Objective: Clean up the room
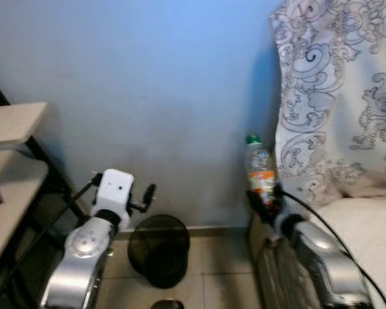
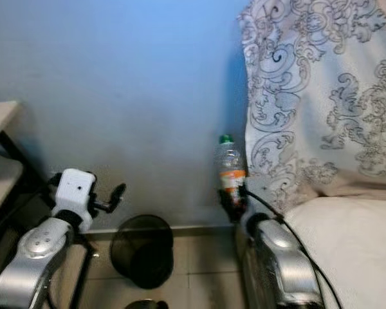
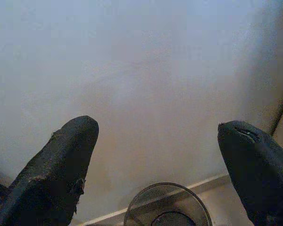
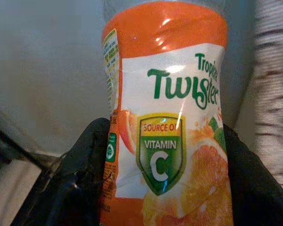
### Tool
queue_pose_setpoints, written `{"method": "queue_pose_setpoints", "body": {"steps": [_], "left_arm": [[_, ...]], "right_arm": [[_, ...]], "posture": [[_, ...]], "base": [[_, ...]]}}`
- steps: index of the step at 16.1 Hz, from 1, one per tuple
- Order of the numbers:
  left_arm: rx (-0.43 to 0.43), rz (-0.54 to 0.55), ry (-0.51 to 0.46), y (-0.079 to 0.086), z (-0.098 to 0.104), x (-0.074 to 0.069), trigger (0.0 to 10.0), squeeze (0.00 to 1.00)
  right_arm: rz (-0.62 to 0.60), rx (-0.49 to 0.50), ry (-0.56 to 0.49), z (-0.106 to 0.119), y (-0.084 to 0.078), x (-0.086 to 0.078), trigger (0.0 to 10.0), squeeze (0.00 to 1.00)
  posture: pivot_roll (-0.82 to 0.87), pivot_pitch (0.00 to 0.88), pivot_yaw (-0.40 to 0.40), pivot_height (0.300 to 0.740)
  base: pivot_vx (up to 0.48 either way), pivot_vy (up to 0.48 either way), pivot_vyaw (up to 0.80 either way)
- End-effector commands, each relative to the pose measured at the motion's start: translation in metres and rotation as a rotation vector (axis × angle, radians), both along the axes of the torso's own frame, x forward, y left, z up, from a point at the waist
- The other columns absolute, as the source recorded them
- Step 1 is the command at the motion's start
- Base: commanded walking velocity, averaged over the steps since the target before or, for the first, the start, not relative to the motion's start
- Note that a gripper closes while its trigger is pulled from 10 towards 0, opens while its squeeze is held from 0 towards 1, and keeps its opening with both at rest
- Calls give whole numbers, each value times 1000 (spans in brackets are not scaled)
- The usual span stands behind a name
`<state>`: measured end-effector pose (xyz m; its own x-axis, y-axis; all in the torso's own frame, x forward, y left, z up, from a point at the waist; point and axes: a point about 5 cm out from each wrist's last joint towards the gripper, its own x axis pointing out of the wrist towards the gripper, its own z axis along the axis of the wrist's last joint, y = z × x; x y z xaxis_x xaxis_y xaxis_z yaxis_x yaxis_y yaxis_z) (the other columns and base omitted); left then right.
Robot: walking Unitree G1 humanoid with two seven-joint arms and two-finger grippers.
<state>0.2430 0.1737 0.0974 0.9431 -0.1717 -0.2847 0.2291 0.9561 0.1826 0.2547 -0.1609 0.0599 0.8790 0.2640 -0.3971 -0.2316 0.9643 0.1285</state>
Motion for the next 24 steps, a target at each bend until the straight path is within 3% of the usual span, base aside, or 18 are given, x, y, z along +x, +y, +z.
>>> {"method": "queue_pose_setpoints", "body": {"steps": [1,6,9,11,14,15,17,19,21,24], "left_arm": [[-4,5,-18,2,5,4,10000,0],[-3,-6,-20,0,6,7,10000,0],[5,-7,-23,2,7,9,10000,0],[5,-10,-23,1,7,8,10000,0],[-2,-45,-27,-2,7,1,10000,0],[6,-66,-15,-3,6,0,10000,0],[35,-154,13,-8,2,-2,10000,0],[57,-293,69,-10,-2,-7,10000,0],[87,-432,124,-8,-4,-11,10000,0],[111,-591,218,-5,-8,-24,10000,0]], "right_arm": [[-17,-22,-4,1,-3,3,10000,0],[108,-103,-31,5,2,5,10000,0],[190,-128,-27,0,9,-3,10000,0],[162,-100,-21,0,7,-3,10000,0],[229,-124,-40,-2,2,-9,10000,0],[273,-145,-59,-3,2,-3,10000,0],[363,-150,-67,-2,5,10,10000,0],[526,-180,-38,-11,13,20,10000,0],[697,-314,31,-34,23,24,10000,0],[747,-371,97,-50,40,26,10000,0]], "posture": [[6,0,64,740],[9,0,68,740],[19,0,65,740],[18,0,69,740],[23,0,71,740],[18,0,81,740],[18,0,83,740],[20,0,83,740],[22,0,77,740],[29,0,69,740]], "base": [[349,0,0],[356,0,640],[359,0,742],[352,0,0],[109,0,0],[0,0,0],[0,0,0],[0,0,0],[0,0,0],[0,0,0]]}}
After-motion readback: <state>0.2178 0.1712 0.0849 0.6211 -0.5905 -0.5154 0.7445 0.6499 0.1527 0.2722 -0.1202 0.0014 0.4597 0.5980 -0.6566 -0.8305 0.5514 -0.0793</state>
